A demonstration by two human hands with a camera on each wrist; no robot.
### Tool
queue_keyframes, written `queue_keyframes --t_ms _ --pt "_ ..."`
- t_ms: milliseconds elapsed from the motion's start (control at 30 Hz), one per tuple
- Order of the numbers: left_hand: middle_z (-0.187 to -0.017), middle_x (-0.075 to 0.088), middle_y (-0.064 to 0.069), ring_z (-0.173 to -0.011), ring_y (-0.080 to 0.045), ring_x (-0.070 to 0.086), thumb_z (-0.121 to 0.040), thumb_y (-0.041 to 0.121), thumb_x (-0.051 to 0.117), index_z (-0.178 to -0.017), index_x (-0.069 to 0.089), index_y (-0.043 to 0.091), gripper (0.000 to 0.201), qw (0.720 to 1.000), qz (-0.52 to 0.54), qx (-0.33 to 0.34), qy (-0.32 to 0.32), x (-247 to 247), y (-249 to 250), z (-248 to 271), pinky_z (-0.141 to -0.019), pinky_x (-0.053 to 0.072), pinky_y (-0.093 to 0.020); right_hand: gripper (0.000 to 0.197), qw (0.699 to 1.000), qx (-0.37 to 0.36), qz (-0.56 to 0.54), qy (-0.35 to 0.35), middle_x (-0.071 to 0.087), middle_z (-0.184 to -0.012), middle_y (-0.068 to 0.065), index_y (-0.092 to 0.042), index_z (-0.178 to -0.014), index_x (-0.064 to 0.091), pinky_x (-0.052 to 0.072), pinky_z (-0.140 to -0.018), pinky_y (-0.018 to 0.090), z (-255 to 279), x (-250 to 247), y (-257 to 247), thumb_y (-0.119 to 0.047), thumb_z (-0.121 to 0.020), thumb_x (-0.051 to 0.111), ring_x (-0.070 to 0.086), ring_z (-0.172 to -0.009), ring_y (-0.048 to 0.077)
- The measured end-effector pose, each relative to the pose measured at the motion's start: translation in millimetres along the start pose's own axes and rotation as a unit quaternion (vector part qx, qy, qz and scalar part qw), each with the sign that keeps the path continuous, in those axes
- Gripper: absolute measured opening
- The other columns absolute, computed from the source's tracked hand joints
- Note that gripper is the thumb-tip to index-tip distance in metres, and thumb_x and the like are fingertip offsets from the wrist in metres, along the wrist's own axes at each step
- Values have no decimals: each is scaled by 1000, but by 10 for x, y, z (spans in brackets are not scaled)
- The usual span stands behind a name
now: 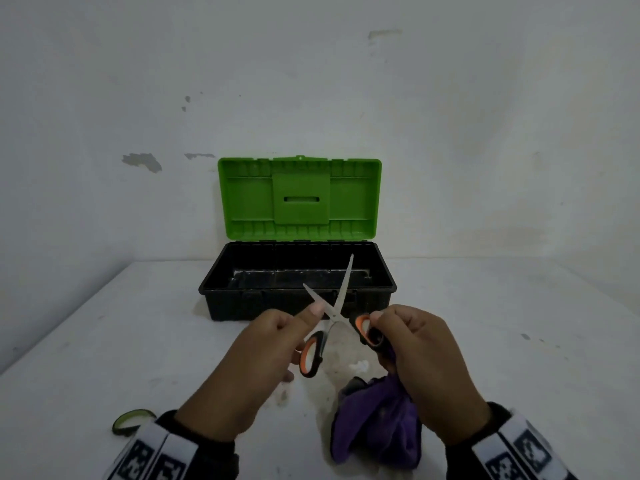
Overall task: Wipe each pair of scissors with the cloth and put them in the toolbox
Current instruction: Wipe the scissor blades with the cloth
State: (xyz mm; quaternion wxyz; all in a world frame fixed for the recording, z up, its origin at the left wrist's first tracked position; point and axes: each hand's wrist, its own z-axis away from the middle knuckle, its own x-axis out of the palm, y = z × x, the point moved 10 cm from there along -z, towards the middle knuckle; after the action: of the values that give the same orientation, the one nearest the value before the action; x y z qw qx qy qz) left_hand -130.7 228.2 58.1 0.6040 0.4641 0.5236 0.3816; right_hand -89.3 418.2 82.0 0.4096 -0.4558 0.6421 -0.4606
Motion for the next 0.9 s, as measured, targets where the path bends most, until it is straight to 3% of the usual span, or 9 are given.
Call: queue_keyframes --t_ms 100,200,267,367,433,533,633,767,900 --pt "-87 72 -1 -82 -15 69 -62 70 63 -99 66 24 59 999 30 24 -9 41 52 17 -78 59 -34 37 999 -14 -39 4 45 -49 -1 -6 -60 56 31 -42 19 62 40 -6 -13 -96 56 35 -45 13" --pt "-83 70 1 -68 -11 64 -62 59 74 -101 66 29 49 996 60 60 -24 112 137 44 -62 56 -28 35 998 -26 -53 -27 47 -50 -5 -11 -64 60 32 -43 18 93 126 22 -14 -98 54 36 -45 10" --pt "-75 66 8 -61 -4 53 -64 57 76 -90 70 29 39 996 36 84 -20 112 184 49 -58 47 -23 33 997 -54 -19 -53 51 -54 -7 -12 -68 63 34 -47 18 120 162 -5 -16 -100 53 39 -47 8" --pt "-62 54 9 -57 -5 44 -63 59 78 -78 68 23 40 992 -15 121 6 38 259 64 -56 43 -23 32 992 -75 35 -96 57 -61 -7 -24 -69 64 39 -55 17 170 181 -64 -34 -98 54 47 -55 5" --pt "-59 49 7 -54 -7 40 -61 60 80 -75 65 20 45 988 -38 149 23 -8 332 91 -52 40 -22 37 989 -64 80 -110 60 -69 -4 -24 -73 64 42 -62 23 155 124 -56 -47 -98 49 52 -62 10" --pt "-54 43 8 -49 -5 35 -61 56 82 -71 62 18 44 980 -72 181 27 -16 438 142 -47 34 -17 28 991 -53 117 -42 64 -80 -3 -22 -84 67 44 -67 25 -11 -180 -55 -30 -90 40 57 -72 13" --pt "-49 41 9 -46 -4 32 -59 50 85 -63 57 20 42 976 -90 198 23 36 506 181 -43 32 -14 29 987 -68 147 -7 68 -82 -13 -30 -94 69 41 -60 13 -105 -309 -173 -12 -99 47 59 -71 0" --pt "-45 41 11 -44 -4 34 -59 48 86 -59 51 22 44 970 -111 213 26 92 551 182 -43 33 -14 23 974 -175 140 19 74 -90 -19 -27 -98 72 47 -73 6 -8 -190 -528 -7 -89 68 68 -88 -3" --pt "-46 44 11 -43 -3 35 -58 46 87 -59 52 22 43 967 -130 218 32 90 539 162 -43 33 -15 24 957 -231 166 58 71 -87 -24 -34 -88 70 46 -70 3 121 -17 -658 -12 -81 78 67 -84 -5"
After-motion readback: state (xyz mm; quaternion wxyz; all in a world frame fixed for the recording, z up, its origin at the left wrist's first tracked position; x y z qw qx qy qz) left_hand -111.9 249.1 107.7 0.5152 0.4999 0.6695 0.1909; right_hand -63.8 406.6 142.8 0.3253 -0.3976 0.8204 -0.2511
